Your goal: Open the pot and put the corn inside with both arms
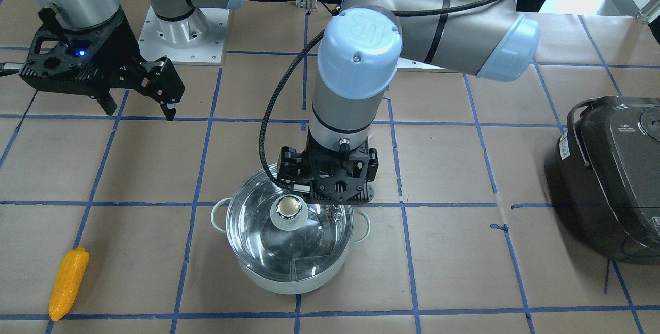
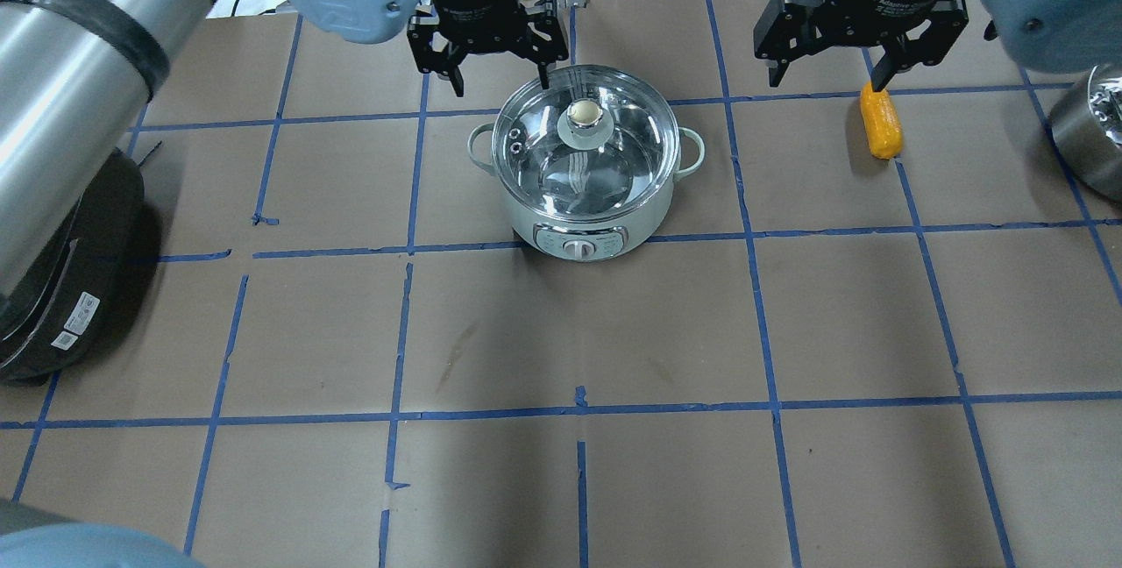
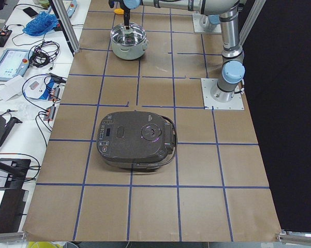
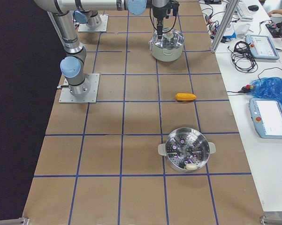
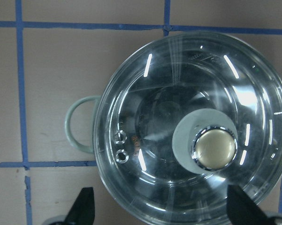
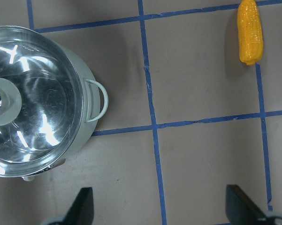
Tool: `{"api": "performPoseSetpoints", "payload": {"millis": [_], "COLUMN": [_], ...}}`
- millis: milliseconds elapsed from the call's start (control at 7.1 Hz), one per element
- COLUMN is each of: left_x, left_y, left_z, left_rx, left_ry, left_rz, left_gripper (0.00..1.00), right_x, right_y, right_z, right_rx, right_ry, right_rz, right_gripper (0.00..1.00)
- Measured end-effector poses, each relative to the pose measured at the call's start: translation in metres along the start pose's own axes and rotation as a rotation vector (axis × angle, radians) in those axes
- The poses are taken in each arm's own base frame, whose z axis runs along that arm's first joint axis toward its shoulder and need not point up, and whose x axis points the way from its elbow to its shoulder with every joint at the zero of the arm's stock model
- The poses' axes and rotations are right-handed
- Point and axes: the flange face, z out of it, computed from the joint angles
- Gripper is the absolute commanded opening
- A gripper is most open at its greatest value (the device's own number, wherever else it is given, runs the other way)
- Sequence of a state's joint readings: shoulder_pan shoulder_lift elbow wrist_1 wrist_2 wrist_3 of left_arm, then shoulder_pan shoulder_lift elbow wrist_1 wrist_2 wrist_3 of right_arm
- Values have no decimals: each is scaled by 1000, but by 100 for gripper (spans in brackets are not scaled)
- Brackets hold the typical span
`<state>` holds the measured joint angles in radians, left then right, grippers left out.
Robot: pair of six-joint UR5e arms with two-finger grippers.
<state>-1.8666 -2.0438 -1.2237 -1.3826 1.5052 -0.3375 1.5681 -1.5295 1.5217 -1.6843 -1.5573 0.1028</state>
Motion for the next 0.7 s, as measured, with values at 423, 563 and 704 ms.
{"api": "performPoseSetpoints", "payload": {"millis": [423,563,704], "left_x": [26,39,49], "left_y": [-3,1,2], "left_z": [35,47,60], "left_rx": [5,5,8], "left_ry": [9,11,12], "left_rz": [-46,-47,-46], "left_gripper": [100,100,85], "right_x": [0,0,0], "right_y": [0,0,0], "right_z": [0,1,1], "right_rx": [-1,-1,-2], "right_ry": [1,1,1], "right_rz": [0,0,1], "right_gripper": [100,100,100]}}
